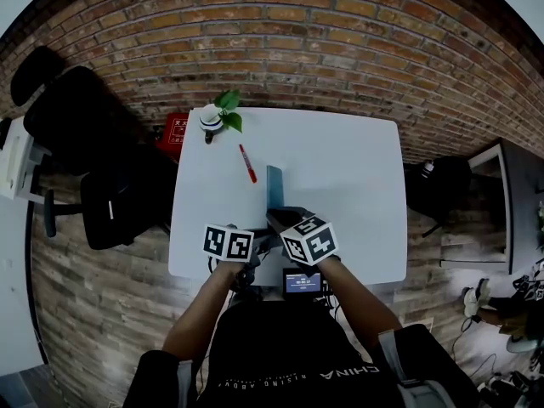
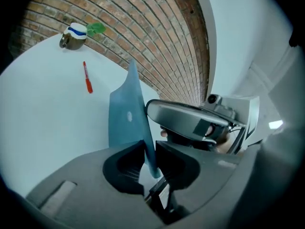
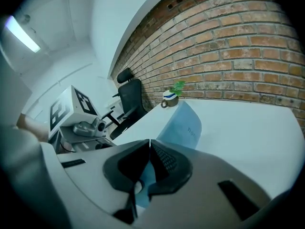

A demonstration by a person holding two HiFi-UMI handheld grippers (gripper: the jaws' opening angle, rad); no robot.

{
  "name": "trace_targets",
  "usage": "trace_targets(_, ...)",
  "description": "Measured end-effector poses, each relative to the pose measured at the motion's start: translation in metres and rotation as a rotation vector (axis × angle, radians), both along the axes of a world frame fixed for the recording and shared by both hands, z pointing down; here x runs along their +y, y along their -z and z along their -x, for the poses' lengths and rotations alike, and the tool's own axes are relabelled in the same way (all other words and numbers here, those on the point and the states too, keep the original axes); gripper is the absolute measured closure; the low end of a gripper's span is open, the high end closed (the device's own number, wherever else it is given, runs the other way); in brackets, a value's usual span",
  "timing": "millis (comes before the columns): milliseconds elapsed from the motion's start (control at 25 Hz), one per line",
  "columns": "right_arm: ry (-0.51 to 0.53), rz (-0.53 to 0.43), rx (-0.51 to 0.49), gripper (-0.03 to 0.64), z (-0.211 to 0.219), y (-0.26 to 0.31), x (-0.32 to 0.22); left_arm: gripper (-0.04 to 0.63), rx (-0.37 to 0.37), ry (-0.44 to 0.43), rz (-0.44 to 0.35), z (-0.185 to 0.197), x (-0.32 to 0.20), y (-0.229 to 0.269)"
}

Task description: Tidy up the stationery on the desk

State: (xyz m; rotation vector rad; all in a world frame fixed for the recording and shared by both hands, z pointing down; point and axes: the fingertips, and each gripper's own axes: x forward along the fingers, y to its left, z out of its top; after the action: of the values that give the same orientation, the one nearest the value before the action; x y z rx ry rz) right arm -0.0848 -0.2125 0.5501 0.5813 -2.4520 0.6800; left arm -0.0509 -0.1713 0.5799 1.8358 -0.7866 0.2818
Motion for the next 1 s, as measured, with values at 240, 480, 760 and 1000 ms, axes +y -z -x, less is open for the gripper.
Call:
trace_targets(240,-0.114,0.003,0.010,0.606,-0.028,-0.012,-0.017,0.528,0.102,0.066,0.010,0.005,-0.002,0.004)
trace_targets(480,-0.124,0.041,0.054,0.606,-0.045,-0.033,-0.009,0.528,0.180,0.063,-0.012,0.004,-0.001,0.013)
trace_targets(760,-0.211,0.026,0.039,0.606,-0.079,-0.026,-0.013,0.528,0.237,-0.013,-0.020,-0.029,-0.007,0.021)
trace_targets(1000,-0.337,0.004,0.042,0.607,-0.136,-0.016,-0.027,0.526,0.295,-0.094,-0.030,-0.081,-0.023,0.031)
